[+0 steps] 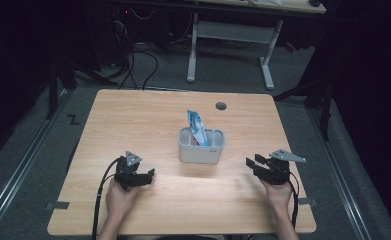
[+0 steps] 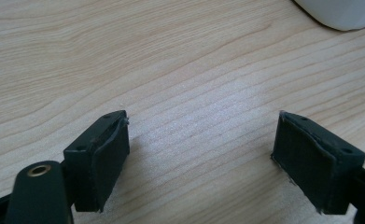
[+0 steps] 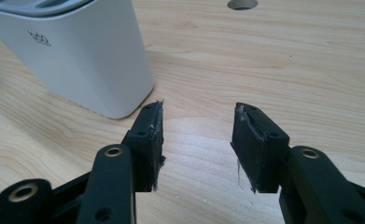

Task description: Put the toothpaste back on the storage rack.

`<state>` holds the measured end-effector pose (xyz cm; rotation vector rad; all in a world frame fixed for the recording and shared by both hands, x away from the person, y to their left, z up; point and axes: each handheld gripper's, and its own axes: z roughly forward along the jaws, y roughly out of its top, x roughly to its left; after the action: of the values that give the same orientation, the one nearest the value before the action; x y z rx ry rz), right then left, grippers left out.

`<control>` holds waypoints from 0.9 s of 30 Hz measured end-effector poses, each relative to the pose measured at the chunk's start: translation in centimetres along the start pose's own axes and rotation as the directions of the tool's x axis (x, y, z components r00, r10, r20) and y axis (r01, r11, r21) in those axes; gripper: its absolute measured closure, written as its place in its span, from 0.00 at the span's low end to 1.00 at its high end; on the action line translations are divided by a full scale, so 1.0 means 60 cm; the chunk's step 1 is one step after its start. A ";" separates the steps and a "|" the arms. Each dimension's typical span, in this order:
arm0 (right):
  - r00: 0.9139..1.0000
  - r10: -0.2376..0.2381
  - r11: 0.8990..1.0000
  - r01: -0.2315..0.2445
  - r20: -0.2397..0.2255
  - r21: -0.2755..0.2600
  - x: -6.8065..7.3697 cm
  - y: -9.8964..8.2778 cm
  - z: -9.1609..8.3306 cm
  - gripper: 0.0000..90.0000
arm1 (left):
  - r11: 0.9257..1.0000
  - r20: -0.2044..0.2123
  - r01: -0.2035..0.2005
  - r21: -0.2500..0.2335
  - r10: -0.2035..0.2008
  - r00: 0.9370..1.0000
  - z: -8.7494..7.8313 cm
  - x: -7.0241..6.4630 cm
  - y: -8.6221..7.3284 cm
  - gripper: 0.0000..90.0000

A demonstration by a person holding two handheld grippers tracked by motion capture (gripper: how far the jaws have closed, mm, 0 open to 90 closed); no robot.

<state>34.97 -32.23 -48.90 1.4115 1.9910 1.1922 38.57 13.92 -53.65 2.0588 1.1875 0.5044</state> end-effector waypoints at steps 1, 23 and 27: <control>1.000 -0.001 1.000 0.001 -0.001 0.004 0.001 -0.002 0.002 0.59 | 1.000 0.000 0.000 0.000 0.000 1.000 0.000 0.000 0.000 0.21; 0.999 -0.022 0.999 0.023 -0.025 0.049 0.018 -0.010 0.039 0.57 | 1.000 0.001 0.000 0.000 0.000 1.000 0.000 0.000 0.000 0.21; 0.999 -0.030 0.998 0.032 -0.031 0.062 0.021 -0.012 0.046 0.57 | 1.000 0.000 0.001 0.000 -0.001 1.000 0.000 0.000 0.000 0.21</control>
<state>36.09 -30.10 -50.84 1.3948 2.0798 1.1532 38.58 13.92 -53.65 2.0582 1.1877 0.5037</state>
